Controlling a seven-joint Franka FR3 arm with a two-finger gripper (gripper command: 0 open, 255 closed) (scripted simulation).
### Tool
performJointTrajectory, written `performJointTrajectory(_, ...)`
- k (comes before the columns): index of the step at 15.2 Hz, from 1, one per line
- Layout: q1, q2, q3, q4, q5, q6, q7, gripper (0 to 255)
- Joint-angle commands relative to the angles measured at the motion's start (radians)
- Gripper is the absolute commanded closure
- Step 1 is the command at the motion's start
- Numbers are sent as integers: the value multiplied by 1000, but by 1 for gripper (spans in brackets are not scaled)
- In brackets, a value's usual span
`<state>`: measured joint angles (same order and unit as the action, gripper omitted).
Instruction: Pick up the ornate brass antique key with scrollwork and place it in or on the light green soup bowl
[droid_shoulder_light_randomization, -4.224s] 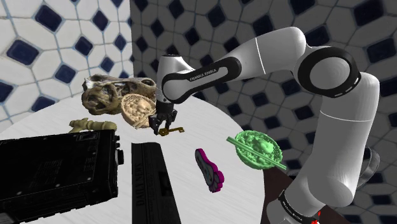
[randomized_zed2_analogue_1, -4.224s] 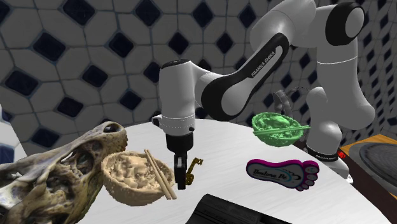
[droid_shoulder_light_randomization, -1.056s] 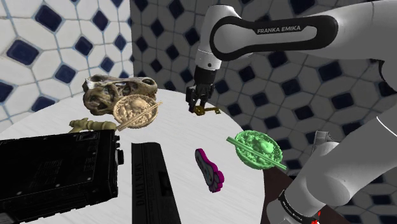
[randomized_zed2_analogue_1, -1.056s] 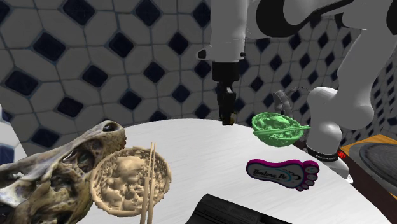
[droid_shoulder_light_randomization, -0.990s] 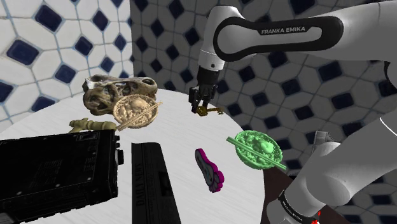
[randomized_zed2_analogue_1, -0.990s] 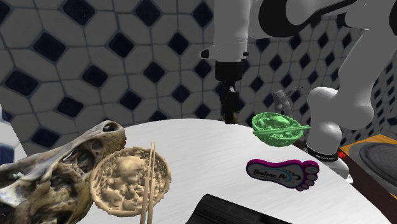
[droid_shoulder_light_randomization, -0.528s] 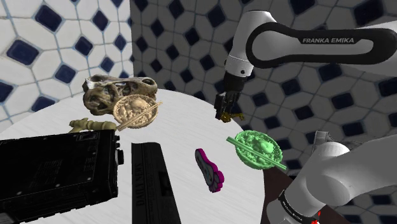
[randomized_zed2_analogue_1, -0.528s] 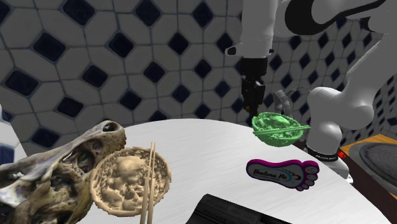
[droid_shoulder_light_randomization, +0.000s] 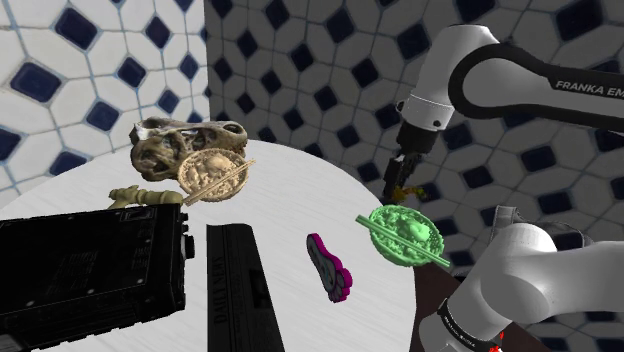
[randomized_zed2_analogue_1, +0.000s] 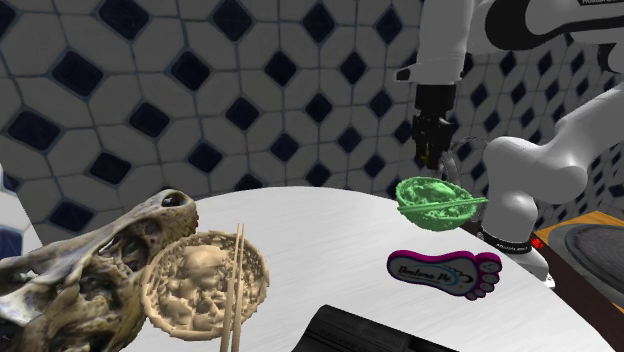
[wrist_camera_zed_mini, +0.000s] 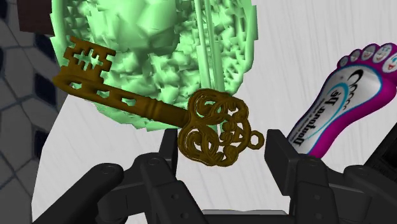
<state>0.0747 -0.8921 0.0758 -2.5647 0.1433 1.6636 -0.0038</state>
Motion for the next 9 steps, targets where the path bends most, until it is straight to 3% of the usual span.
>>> performJointTrajectory(1, -5, -96, -24, -55, -16, -44, -18, 255)
performJointTrajectory(9, -7, -145, -29, -170, -18, 21, -32, 255)
